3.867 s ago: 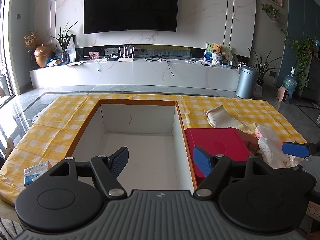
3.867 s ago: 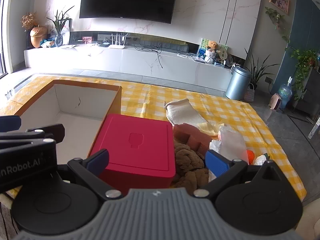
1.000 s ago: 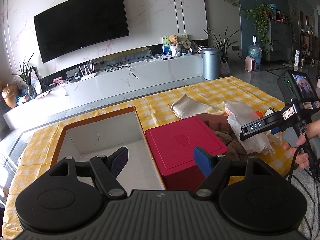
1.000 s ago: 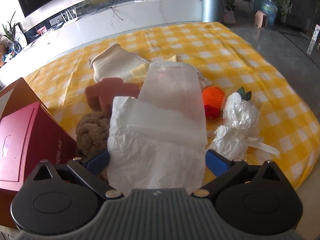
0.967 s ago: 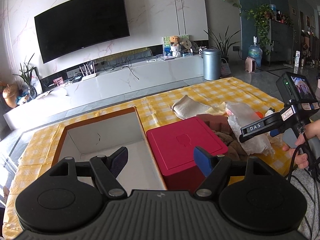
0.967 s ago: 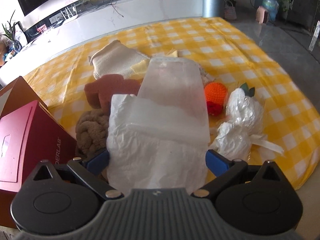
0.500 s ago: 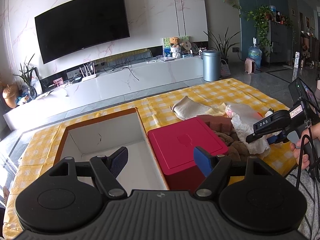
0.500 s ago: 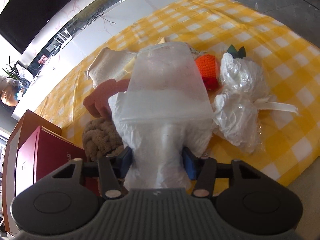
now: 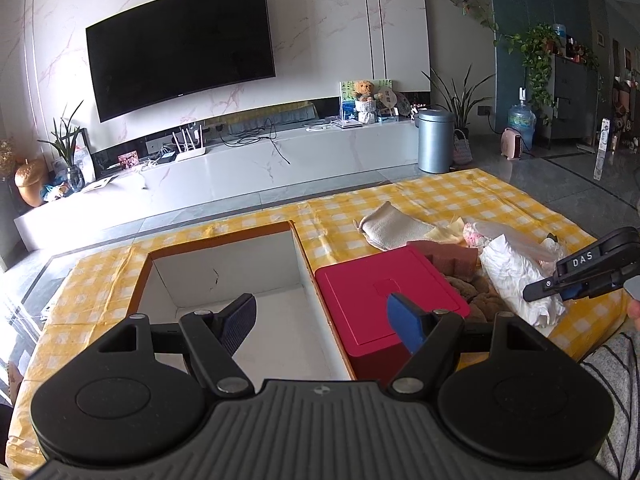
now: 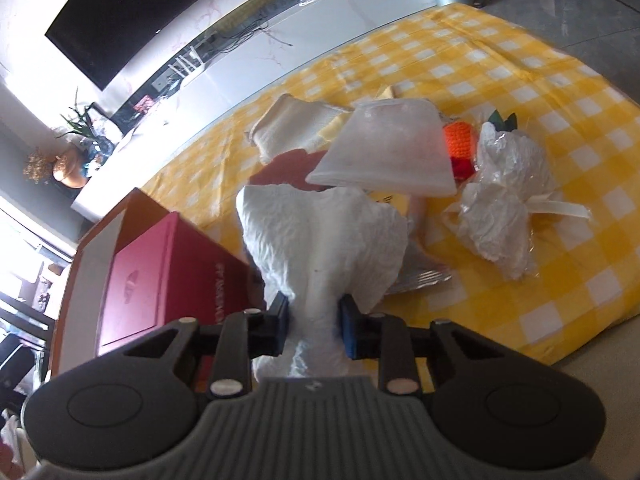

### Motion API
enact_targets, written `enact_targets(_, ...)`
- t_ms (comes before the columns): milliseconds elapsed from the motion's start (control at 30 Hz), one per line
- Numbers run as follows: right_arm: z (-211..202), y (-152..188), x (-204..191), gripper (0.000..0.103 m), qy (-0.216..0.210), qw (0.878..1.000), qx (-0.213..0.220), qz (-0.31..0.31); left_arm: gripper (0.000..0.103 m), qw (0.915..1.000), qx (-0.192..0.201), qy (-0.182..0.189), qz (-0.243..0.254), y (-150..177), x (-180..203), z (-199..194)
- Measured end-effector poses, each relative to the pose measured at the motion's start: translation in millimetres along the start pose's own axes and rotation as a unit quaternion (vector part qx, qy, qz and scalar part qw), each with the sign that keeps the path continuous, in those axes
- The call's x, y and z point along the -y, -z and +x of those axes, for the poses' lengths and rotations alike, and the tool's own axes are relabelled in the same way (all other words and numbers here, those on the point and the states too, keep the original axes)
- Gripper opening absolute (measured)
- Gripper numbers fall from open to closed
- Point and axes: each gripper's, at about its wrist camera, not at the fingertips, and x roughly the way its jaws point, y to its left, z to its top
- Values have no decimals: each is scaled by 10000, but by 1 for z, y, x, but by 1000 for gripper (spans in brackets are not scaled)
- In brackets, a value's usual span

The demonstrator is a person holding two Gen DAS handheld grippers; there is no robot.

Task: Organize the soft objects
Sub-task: 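Lift the white cloth with the right tool while the left tool approaches the brown plush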

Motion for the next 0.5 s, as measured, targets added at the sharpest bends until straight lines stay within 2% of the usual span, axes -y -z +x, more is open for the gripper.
enact_targets(100, -16, 6, -3, 26, -697, 9973, -104, 194, 88, 10000, 8, -9, -39, -2, -2, -2)
enact_targets(233, -32, 9, -8, 26, -1639, 9843, -229, 621, 88, 10000, 46, -4, -54, -3, -3, -5)
enact_targets(433, -55, 11, -38, 27, -2382, 9695, -191, 542, 88, 9997, 176, -24, -151, -7, -11, -13)
enact_targets(500, -60, 10, -48, 27, -2431, 9691, -154, 388, 88, 9995, 228, -45, -229, -8, -17, -16)
